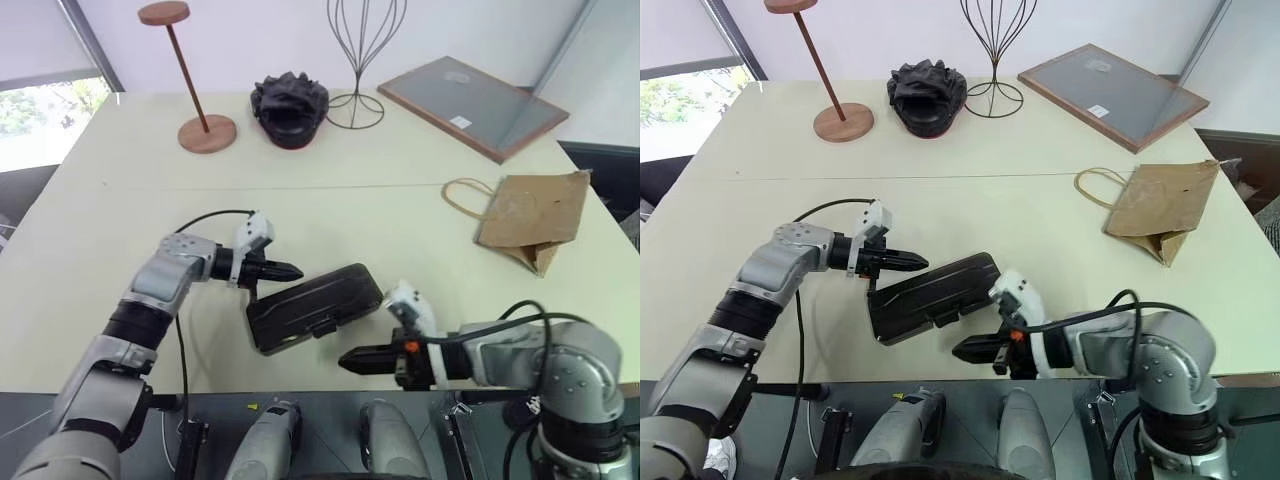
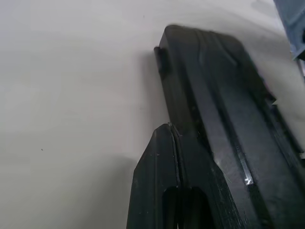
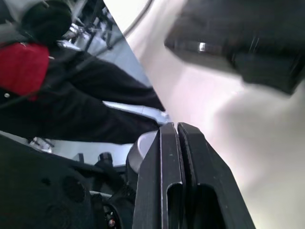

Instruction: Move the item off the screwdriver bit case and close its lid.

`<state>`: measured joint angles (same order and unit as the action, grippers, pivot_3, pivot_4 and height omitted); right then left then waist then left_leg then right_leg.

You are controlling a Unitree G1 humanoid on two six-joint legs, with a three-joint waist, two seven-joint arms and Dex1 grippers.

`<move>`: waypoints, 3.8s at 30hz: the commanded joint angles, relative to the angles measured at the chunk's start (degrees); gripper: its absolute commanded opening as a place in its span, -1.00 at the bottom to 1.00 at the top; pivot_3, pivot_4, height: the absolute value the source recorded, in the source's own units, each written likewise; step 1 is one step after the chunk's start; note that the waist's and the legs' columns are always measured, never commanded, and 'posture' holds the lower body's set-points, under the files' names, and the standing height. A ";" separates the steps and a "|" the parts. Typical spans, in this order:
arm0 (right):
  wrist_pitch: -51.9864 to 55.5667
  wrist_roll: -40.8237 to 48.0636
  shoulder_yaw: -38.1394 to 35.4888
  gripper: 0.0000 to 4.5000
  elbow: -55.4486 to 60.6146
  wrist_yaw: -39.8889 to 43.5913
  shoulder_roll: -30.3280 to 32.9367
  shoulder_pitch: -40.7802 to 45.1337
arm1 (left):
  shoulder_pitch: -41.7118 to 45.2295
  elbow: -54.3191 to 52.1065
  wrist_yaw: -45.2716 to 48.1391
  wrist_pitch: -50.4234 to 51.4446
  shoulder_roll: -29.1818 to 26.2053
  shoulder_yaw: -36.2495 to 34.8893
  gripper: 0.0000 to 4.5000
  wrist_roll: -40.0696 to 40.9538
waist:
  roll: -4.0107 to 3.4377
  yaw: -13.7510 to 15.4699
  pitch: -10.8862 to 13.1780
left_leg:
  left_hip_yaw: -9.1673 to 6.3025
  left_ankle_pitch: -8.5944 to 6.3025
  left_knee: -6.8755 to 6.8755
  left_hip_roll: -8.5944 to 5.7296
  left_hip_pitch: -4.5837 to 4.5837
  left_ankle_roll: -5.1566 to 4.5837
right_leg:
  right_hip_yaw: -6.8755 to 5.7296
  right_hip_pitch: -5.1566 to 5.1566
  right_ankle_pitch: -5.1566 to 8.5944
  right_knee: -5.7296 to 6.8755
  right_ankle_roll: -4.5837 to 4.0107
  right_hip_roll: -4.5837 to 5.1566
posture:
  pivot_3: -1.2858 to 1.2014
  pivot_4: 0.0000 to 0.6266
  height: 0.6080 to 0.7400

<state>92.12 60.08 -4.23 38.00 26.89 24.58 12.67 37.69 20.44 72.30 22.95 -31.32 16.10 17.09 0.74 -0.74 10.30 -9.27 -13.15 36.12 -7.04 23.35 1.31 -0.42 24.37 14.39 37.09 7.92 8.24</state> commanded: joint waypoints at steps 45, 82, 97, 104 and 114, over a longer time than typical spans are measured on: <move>-33.98 -35.44 22.89 -0.96 -6.61 -26.56 -10.37 5.17 | -0.42 8.50 5.70 -17.64 11.45 6.96 -1.00 -16.49 | -0.06 -0.42 -0.47 | 0.02 -0.02 -0.23 0.70 -1.05 -0.02 | 0.00 -1.01 -0.28 -0.46 -0.26 -0.78 | 0.03 -0.52 1.00; -42.71 -41.88 26.88 -0.96 -8.70 -24.53 -5.51 12.88 | -4.75 14.69 0.15 -28.47 13.40 5.76 -1.00 -22.51 | -0.47 -0.12 -1.30 | 0.06 -0.03 -1.11 1.21 -1.88 0.00 | 0.05 -1.58 -0.25 -1.05 -0.28 -1.21 | 0.03 -0.52 1.00; -15.94 -19.37 15.01 -0.96 0.62 -8.70 2.08 11.57 | 8.14 7.02 -15.47 -21.70 11.02 -13.71 -1.00 -11.02 | -0.15 -0.05 -0.95 | -0.04 0.02 -0.94 1.04 -0.80 0.06 | 0.04 -0.66 -0.45 -1.02 -0.51 -1.20 | 0.03 -0.52 1.00; -14.79 -15.08 8.35 -0.96 2.03 -2.20 9.12 15.35 | 0.36 -13.82 -16.60 -5.68 4.99 -17.24 -1.00 -4.27 | -0.17 -0.21 -0.88 | 0.01 0.01 -0.96 1.05 -0.70 0.05 | 0.05 -0.59 -0.44 -1.07 -0.51 -1.16 | 0.03 -0.52 1.00; -24.31 -16.96 3.43 -0.96 -3.21 9.04 22.82 20.07 | -25.83 -48.67 -23.15 22.22 -5.04 -31.53 -1.00 13.17 | -0.13 0.12 -0.20 | 0.11 -0.01 -1.00 1.11 -0.60 0.06 | 0.08 -0.49 -0.43 -1.18 -0.52 -1.13 | 0.03 -0.52 1.00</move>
<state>70.09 43.52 -0.30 34.49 34.57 46.70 32.18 12.09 -23.00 50.20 42.86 -35.50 -12.69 27.01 0.61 -0.61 10.10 -9.14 -13.16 35.13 -5.93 22.78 1.37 -0.33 23.88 13.96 35.91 7.40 7.11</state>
